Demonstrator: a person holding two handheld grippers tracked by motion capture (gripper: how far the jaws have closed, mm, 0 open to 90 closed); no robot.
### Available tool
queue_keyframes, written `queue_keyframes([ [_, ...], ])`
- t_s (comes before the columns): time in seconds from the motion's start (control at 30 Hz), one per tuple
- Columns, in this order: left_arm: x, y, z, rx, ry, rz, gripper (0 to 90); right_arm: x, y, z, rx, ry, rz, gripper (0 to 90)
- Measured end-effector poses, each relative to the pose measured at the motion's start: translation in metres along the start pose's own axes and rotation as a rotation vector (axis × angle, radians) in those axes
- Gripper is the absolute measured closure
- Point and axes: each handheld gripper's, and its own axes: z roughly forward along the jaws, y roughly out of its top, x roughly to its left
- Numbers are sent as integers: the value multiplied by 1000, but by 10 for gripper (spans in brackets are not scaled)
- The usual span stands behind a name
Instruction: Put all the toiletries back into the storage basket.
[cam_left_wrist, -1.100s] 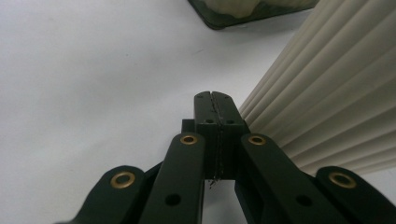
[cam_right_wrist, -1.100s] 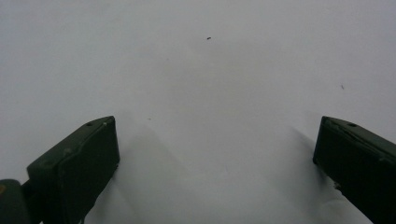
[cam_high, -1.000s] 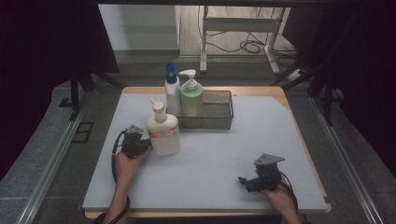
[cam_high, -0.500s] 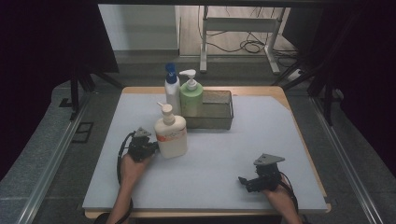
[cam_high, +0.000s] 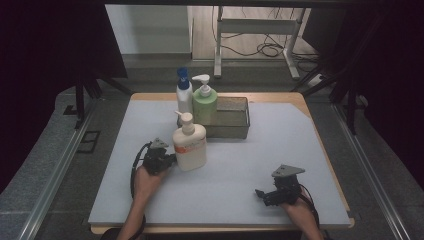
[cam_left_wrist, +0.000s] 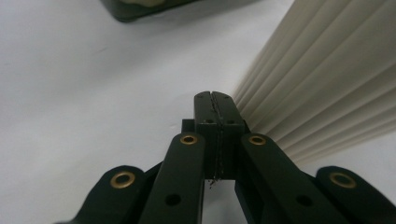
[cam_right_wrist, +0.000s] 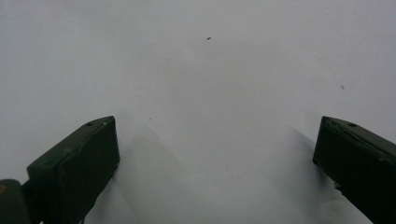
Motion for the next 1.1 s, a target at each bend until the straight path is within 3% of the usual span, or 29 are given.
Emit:
queue_keyframes([
  [0.3, -16, 1, 6, 20, -34, 26, 891, 0, 0, 0, 0, 0, 0, 0],
  [1.1, -58, 1, 15, 45, -80, 87, 890, 0, 0, 0, -1, 0, 1, 0],
])
